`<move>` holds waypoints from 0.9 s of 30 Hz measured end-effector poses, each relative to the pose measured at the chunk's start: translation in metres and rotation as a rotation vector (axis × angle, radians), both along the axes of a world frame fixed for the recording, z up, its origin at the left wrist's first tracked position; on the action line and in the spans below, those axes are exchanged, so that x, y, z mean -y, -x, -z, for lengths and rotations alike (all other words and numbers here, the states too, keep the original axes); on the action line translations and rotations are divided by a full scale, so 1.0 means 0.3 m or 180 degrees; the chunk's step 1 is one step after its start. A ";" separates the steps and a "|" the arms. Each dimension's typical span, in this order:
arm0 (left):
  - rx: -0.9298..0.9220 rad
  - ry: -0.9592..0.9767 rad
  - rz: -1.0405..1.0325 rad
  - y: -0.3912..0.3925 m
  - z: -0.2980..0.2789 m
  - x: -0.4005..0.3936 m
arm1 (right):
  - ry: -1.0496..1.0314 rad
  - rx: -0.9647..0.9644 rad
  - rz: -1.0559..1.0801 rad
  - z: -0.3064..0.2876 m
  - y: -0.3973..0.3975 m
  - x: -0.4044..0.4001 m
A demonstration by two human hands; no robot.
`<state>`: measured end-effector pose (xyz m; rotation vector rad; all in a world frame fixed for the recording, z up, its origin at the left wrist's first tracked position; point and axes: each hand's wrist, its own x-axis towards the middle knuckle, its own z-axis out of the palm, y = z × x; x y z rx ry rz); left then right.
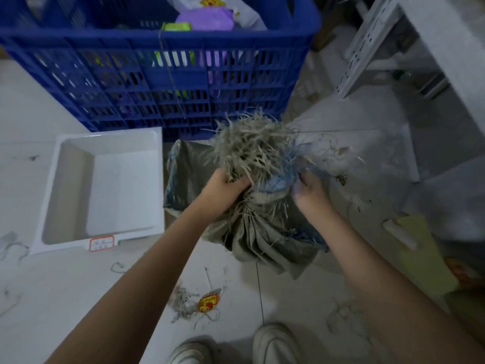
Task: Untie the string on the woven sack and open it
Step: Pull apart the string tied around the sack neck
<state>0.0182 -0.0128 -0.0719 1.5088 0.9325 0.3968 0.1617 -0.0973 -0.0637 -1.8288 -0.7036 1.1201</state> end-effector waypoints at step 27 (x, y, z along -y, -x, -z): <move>0.0357 0.0675 -0.0490 0.011 -0.264 0.055 | -0.0833 0.0251 0.0421 -0.176 0.072 0.014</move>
